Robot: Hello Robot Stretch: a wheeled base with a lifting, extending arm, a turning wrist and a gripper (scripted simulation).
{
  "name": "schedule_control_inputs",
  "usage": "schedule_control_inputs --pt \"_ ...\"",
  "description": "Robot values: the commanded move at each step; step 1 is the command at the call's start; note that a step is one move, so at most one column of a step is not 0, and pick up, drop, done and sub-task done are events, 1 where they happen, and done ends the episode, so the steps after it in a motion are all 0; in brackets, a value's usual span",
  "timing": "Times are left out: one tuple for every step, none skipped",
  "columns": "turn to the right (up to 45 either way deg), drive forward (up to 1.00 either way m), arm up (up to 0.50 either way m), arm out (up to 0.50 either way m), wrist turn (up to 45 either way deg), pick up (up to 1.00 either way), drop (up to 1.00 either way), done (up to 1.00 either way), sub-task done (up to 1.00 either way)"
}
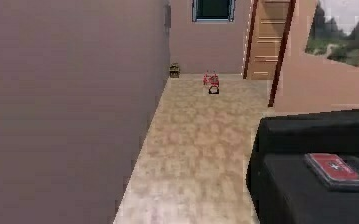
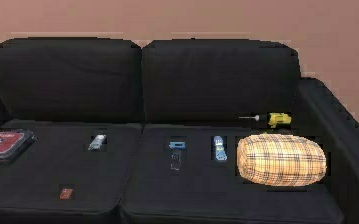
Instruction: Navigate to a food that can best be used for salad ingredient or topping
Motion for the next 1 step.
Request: schedule_control_inputs --pt "3.0 0.00 0.00 0.00 0.0 0.00 0.00 0.00 0.00"
